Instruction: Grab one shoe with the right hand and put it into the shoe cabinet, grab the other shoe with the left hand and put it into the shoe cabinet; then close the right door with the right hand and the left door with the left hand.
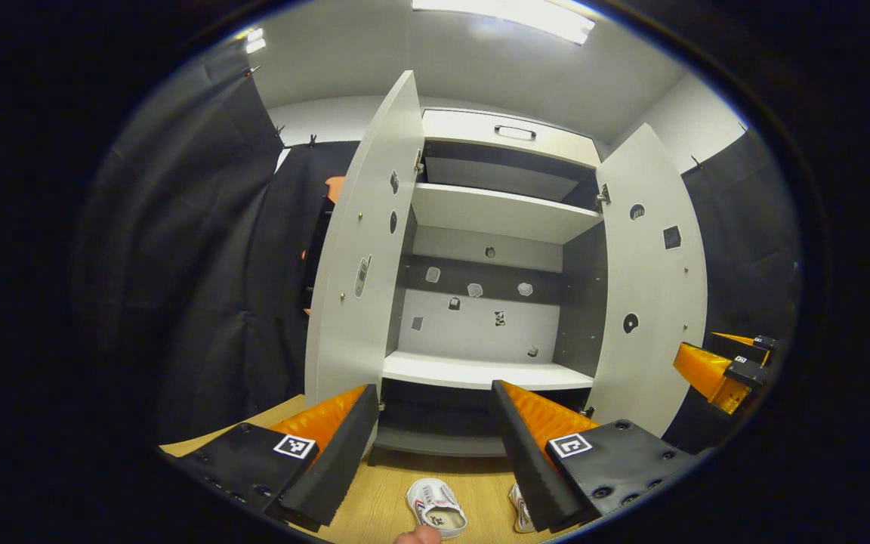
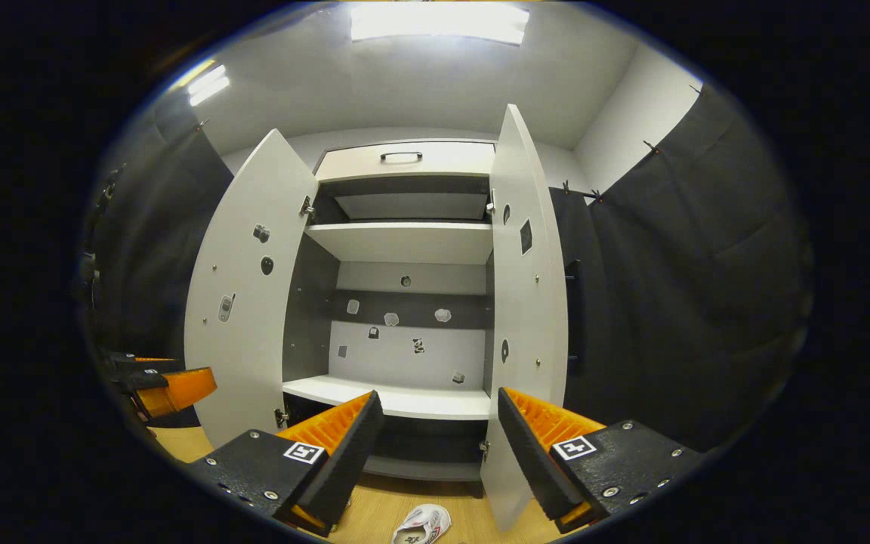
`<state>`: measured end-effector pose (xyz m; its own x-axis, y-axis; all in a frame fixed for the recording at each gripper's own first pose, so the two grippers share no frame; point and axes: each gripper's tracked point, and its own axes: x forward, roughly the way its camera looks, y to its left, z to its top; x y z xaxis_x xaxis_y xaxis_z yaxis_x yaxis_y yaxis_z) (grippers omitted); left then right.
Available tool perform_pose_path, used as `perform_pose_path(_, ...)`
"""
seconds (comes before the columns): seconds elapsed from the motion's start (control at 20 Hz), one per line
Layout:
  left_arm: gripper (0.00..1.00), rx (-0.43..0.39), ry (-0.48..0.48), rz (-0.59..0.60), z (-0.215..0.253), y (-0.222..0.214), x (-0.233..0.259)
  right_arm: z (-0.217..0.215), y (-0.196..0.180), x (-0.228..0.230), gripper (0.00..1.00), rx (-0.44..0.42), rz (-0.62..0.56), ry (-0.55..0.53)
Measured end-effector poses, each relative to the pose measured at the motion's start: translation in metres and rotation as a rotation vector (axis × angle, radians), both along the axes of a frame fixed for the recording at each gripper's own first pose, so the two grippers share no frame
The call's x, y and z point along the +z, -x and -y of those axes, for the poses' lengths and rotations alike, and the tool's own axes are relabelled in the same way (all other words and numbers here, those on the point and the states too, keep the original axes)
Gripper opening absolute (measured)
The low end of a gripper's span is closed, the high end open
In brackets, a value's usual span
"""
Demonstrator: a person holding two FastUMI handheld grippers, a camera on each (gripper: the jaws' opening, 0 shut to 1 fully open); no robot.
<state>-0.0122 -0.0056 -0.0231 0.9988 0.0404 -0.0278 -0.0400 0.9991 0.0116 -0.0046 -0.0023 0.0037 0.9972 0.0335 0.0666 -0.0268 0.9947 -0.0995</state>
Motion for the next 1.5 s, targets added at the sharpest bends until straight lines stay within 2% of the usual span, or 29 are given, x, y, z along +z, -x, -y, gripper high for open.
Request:
perform_pose_path(0.15, 0.96, 0.002, 0.006, 0.000, -0.001, 0.001, 0.000, -0.008, -0.009, -0.011, 0.94, 0.022, -0.019, 0.005)
perform_pose_path(0.3, 0.96, -0.003, 0.008, 0.001, -0.002, 0.002, -0.001, -0.014, -0.023, -0.040, 0.94, 0.043, -0.082, -0.005)
perform_pose_path(0.45, 0.96, 0.005, 0.000, 0.003, -0.006, 0.003, -0.001, -0.005, -0.042, -0.081, 0.94, 0.002, -0.154, -0.005)
perform_pose_path(0.75, 0.96, 0.012, 0.001, 0.016, -0.011, 0.004, 0.000, 0.009, -0.058, -0.217, 0.94, -0.049, -0.435, 0.043)
perform_pose_path(0.9, 0.96, 0.015, 0.004, 0.018, -0.011, 0.006, -0.002, 0.015, -0.042, -0.298, 0.94, -0.048, -0.623, 0.058)
perform_pose_path(1.05, 0.96, 0.012, 0.006, 0.016, -0.010, 0.007, -0.003, 0.033, -0.029, -0.359, 0.94, -0.103, -0.765, 0.025)
perform_pose_path(1.2, 0.96, 0.010, 0.004, 0.006, -0.010, 0.007, -0.006, 0.047, -0.018, -0.393, 0.94, -0.164, -0.856, 0.021)
perform_pose_path(1.5, 0.96, 0.007, -0.001, -0.006, -0.012, 0.008, -0.010, 0.063, -0.037, -0.436, 0.89, -0.202, -0.944, 0.076)
